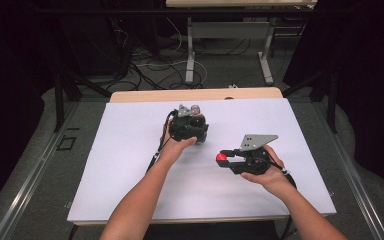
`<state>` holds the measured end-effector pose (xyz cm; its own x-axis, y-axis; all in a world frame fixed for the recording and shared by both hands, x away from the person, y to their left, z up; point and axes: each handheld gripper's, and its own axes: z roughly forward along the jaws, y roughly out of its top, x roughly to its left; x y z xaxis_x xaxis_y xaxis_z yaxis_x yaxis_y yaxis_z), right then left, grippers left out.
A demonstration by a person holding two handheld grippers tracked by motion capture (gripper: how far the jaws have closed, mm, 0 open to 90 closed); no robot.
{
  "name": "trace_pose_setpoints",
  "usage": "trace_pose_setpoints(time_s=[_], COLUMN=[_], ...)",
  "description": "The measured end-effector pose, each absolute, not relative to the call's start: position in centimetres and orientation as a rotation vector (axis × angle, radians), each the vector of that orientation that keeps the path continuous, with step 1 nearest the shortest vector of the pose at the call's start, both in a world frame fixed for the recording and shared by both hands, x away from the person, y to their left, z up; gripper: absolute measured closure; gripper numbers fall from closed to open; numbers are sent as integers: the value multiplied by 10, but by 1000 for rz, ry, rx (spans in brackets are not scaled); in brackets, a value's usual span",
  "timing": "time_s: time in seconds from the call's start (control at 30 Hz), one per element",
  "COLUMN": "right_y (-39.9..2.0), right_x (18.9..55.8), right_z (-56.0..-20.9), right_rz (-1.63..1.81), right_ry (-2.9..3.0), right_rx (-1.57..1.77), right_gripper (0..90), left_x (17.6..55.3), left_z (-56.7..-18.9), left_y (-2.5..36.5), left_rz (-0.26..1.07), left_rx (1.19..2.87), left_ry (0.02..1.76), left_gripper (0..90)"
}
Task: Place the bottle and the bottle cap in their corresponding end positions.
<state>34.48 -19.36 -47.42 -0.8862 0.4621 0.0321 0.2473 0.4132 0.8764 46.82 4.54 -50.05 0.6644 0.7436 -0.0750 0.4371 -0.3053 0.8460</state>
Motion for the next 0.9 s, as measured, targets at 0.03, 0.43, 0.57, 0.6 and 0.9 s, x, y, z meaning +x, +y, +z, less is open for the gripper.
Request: trace_pose_setpoints(time_s=[0.03, 0.43, 0.57, 0.6, 0.9], right_y=[-193, -184, -183, -182, -172], right_x=[345, 345, 344, 344, 350], right_z=[-475, -482, -489, -492, -521], right_rz=[1472, 1454, 1453, 1446, 1401], right_ry=[2448, 2452, 2450, 2455, 2480], right_rx=[629, 617, 626, 630, 667], right_gripper=[613, 613, 613, 613, 613], left_x=[469, 473, 468, 467, 463], left_z=[-503, -513, -517, -519, -523], left_y=[45, 40, 35, 34, 34], left_rz=[410, 409, 404, 401, 417], left_rx=[1945, 1974, 1991, 1993, 1994], left_ry=[927, 938, 917, 915, 898], left_gripper=[296, 295, 294, 294, 288])
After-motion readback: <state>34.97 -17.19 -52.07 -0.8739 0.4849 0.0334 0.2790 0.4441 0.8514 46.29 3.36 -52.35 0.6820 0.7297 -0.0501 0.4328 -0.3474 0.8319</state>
